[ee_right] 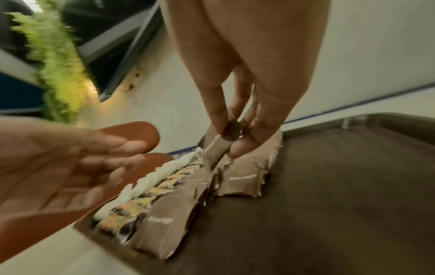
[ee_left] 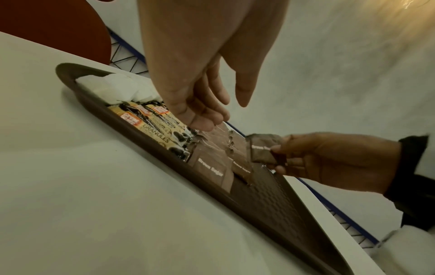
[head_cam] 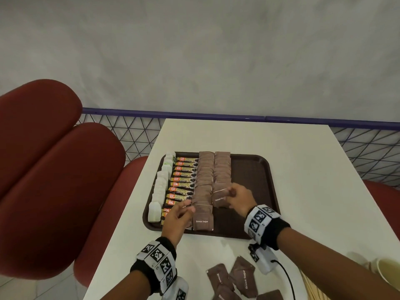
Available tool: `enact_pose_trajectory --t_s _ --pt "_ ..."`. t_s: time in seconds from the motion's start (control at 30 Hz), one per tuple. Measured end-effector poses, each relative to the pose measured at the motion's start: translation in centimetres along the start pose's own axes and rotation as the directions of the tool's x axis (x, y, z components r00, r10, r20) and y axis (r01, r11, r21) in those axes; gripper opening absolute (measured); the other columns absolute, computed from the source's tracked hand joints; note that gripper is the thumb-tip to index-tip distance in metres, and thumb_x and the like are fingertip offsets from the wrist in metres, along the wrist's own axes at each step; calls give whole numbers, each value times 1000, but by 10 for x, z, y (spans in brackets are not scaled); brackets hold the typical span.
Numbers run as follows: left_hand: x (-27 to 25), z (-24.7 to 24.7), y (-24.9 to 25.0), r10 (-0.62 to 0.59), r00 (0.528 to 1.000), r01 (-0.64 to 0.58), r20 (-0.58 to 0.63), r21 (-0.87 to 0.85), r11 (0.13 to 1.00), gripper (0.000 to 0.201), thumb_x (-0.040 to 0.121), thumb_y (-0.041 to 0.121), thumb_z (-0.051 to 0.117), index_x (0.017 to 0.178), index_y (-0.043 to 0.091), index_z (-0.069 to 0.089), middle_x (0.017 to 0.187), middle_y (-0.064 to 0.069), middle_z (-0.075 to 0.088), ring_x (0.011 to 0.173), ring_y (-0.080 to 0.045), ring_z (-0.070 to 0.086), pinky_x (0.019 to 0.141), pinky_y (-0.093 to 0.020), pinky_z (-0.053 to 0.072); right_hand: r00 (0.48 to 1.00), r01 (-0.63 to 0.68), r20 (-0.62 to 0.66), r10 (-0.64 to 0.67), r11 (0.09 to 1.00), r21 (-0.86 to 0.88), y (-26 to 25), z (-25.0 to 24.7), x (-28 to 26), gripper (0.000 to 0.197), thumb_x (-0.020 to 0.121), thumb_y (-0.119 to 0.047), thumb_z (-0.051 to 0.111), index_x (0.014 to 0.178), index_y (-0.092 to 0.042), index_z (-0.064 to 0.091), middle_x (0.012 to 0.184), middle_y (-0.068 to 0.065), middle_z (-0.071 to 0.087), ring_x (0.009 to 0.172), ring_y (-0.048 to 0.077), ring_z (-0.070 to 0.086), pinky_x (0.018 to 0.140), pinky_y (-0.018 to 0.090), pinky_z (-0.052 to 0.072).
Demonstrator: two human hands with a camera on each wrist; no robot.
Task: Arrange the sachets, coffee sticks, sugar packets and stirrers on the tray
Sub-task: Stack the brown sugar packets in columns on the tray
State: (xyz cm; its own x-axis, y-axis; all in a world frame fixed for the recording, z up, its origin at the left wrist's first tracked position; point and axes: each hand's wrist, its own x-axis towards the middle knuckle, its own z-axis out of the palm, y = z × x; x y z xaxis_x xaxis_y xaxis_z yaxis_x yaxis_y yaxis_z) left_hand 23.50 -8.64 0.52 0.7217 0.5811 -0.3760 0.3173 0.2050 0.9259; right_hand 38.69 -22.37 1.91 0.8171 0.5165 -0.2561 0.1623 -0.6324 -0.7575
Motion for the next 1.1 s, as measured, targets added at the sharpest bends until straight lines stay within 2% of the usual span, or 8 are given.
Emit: enact_pose_trajectory --t_s 0.13,0.3,0.4,0.5,0.63,0.77,0.97,1.1 --pt "-2 -5 -5 -16 1000 16 -15 3 1000 19 88 13 62 107 17 61 110 -8 66 97 -17 60 68 -23 47 986 -141 -81 143 990 22 14 -8 4 12 81 -16 68 79 -18 56 87 3 61 87 21 58 83 31 47" --pt "-5 -9 -7 -45 999 45 10 10 999 21 87 8 62 107 12 62 100 -7 67 84 -13 61 66 -22 46 962 -267 -43 269 962 57 20 5 8 13 80 -17 70 78 -19 57 87 3 61 83 18 56 75 23 41" --pt "-6 -13 -10 -67 997 64 48 49 997 16 86 9 64 100 17 63 96 -5 69 86 -16 62 68 -23 46 953 -297 -45 300 953 67 20 16 9 15 80 -16 70 75 -20 56 91 5 64 83 18 57 73 23 41" --pt "-8 -18 -12 -82 992 73 91 98 992 16 85 9 64 97 20 63 91 -1 70 86 -17 61 68 -22 46 946 -318 -65 319 948 21 20 24 11 9 81 -16 67 80 -19 58 100 9 67 93 25 62 81 29 48" --pt "-11 -22 -14 -95 988 76 125 148 986 16 86 10 64 100 17 63 89 1 69 82 -14 61 67 -21 47 954 -298 -90 286 940 -168 18 30 12 6 85 -24 61 86 -21 57 106 10 65 104 29 58 92 35 46" --pt "-12 -24 -19 -121 976 85 182 196 977 17 88 5 59 99 18 61 88 1 68 79 -12 59 67 -20 46 966 -257 -107 235 916 -309 13 30 11 20 89 -27 56 103 -13 58 112 12 61 110 30 53 95 36 43" --pt "-20 -21 -30 -159 933 32 322 365 930 16 87 11 62 98 22 61 91 4 65 82 -7 59 65 -13 44 972 -200 -171 161 950 -242 22 29 1 33 84 -33 63 106 -14 47 114 7 58 110 27 47 92 37 39" --pt "-32 -14 -34 -183 886 -74 425 520 851 26 83 14 68 105 23 58 103 0 60 80 -3 57 67 -4 44 991 -55 -135 22 968 -244 36 17 -24 33 84 -31 64 107 -14 48 108 5 56 106 23 45 88 34 39"
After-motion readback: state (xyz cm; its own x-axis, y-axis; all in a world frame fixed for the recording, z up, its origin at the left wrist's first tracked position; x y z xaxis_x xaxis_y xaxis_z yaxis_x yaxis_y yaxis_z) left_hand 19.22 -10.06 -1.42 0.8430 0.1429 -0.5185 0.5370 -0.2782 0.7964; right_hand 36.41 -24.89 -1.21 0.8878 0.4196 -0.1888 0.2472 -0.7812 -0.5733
